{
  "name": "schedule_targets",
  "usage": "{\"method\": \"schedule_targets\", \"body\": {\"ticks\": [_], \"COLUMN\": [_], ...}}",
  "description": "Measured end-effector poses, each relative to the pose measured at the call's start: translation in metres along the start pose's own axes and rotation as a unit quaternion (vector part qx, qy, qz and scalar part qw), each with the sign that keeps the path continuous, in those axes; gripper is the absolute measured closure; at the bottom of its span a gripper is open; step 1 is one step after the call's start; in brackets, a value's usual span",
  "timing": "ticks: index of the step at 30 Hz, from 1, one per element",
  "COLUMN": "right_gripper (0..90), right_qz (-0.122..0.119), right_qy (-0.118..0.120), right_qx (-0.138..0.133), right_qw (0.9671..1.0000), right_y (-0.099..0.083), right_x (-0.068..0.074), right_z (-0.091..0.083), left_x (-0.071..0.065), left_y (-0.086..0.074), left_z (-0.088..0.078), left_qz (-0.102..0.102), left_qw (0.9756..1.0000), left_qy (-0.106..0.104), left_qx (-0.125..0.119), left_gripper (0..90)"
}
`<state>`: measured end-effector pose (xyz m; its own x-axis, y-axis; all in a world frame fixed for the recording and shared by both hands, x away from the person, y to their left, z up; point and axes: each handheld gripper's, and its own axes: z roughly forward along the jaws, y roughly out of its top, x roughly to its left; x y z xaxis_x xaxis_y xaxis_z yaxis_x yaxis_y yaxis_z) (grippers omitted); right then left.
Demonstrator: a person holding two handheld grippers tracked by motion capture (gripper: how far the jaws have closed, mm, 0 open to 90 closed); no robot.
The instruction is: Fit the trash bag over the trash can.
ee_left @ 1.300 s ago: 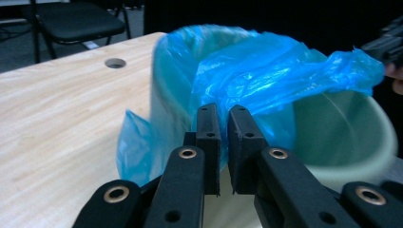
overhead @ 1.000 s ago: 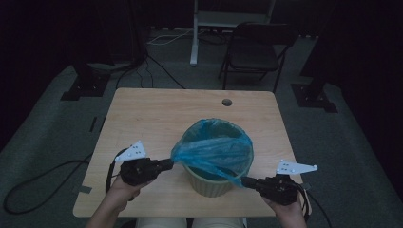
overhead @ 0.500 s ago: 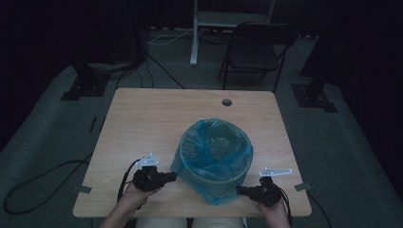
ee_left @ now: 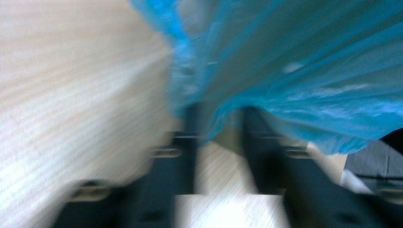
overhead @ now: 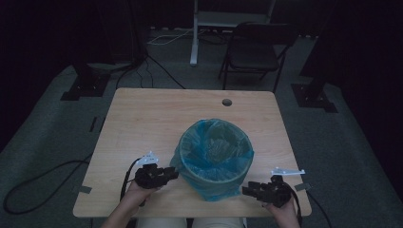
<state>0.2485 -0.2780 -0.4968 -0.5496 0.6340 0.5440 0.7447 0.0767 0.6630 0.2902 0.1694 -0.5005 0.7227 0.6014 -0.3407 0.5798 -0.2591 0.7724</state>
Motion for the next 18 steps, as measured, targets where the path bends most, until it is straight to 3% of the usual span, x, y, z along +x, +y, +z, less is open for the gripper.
{"method": "schedule_targets", "body": {"ticks": [1, 2, 4, 6, 7, 9, 11, 12, 13, 15, 17, 18], "right_gripper": [35.5, 34.9, 28.7, 27.0, 23.0, 19.7, 20.8, 20.8, 19.8, 19.6, 19.4, 19.4], "right_qz": [-0.005, -0.006, -0.013, -0.018, -0.021, -0.032, -0.043, -0.043, -0.059, -0.078, -0.102, -0.102], "right_qy": [0.002, 0.005, 0.008, 0.006, 0.010, 0.013, 0.028, 0.028, 0.026, 0.024, 0.030, 0.030], "right_qx": [-0.042, -0.058, -0.088, -0.119, -0.130, -0.142, -0.163, -0.163, -0.184, -0.190, -0.193, -0.193], "right_qw": [0.9991, 0.9983, 0.9960, 0.9927, 0.9912, 0.9893, 0.9854, 0.9854, 0.9808, 0.9785, 0.9754, 0.9754], "right_y": [0.006, 0.008, 0.012, 0.019, 0.023, 0.033, 0.046, 0.046, 0.059, 0.072, 0.085, 0.085], "right_x": [0.001, 0.001, 0.000, 0.000, 0.001, 0.003, 0.008, 0.008, 0.016, 0.023, 0.032, 0.032], "right_z": [-0.019, -0.025, -0.036, -0.045, -0.049, -0.053, -0.057, -0.057, -0.058, -0.058, -0.056, -0.056], "left_x": [-0.002, -0.002, -0.002, -0.002, -0.001, -0.002, -0.003, -0.003, -0.003, -0.002, 0.001, 0.001], "left_y": [-0.001, -0.001, -0.001, -0.002, -0.002, -0.003, -0.005, -0.005, -0.010, -0.015, -0.018, -0.018], "left_z": [-0.005, -0.006, -0.008, -0.012, -0.014, -0.018, -0.023, -0.023, -0.029, -0.035, -0.041, -0.041], "left_qz": [0.007, -0.001, -0.003, -0.010, -0.014, -0.012, -0.004, -0.004, 0.019, 0.039, 0.041, 0.041], "left_qw": [0.9999, 1.0000, 0.9998, 0.9999, 0.9998, 0.9999, 0.9999, 0.9999, 0.9978, 0.9939, 0.9908, 0.9908], "left_qy": [-0.004, 0.002, 0.000, -0.001, -0.004, -0.007, 0.010, 0.010, 0.031, 0.050, 0.078, 0.078], "left_qx": [-0.007, 0.004, 0.017, 0.007, 0.010, 0.000, -0.013, -0.013, -0.056, -0.090, -0.103, -0.103], "left_gripper": [37.8, 32.6, 11.8, 8.0, 0.7, 0.4, 0.3, 0.3, 0.4, 0.4, 0.5, 0.5]}}
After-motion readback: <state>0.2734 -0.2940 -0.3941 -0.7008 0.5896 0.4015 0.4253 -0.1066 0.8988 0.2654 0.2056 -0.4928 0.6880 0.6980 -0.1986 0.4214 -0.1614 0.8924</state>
